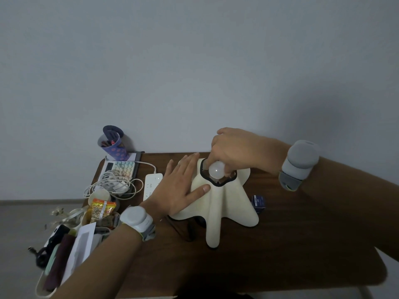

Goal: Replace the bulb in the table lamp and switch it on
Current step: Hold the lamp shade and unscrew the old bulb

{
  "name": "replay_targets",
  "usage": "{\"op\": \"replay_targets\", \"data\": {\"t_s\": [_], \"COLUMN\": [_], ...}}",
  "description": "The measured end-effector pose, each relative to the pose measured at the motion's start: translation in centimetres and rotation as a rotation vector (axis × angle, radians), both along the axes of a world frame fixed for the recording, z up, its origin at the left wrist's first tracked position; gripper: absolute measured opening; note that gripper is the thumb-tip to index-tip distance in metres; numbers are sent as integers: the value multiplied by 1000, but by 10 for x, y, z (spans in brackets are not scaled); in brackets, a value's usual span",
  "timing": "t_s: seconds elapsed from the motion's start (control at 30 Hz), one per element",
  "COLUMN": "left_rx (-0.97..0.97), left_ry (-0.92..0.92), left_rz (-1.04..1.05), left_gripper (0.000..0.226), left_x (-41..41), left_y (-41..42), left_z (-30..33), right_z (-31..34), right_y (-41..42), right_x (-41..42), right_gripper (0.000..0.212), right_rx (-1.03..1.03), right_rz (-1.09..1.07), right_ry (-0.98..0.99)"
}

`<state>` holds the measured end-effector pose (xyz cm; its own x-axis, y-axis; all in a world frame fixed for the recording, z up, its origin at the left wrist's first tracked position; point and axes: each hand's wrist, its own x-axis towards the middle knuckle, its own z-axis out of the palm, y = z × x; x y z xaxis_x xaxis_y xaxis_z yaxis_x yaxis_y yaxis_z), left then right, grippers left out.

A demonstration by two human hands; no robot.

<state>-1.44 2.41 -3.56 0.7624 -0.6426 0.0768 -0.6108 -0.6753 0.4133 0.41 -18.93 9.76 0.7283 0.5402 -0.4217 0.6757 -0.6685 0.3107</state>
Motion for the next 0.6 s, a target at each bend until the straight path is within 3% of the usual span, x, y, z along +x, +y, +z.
{"op": "replay_targets", "data": {"t_s": [0.33,0.6], "left_rx": [-31,-80], "left_ry": [-1,-56], "left_rz": [19,38], "left_gripper": [84,80], "left_x": [-3,3], "left_y": [-6,-12], "left_z": [9,29], "right_z": [18,38], "right_y": [-2,-13], "right_x": [-10,-16], "right_gripper": [52,46], "right_rx": [96,227], "right_rz": [-54,-148], "right_ry": [-10,-38]}}
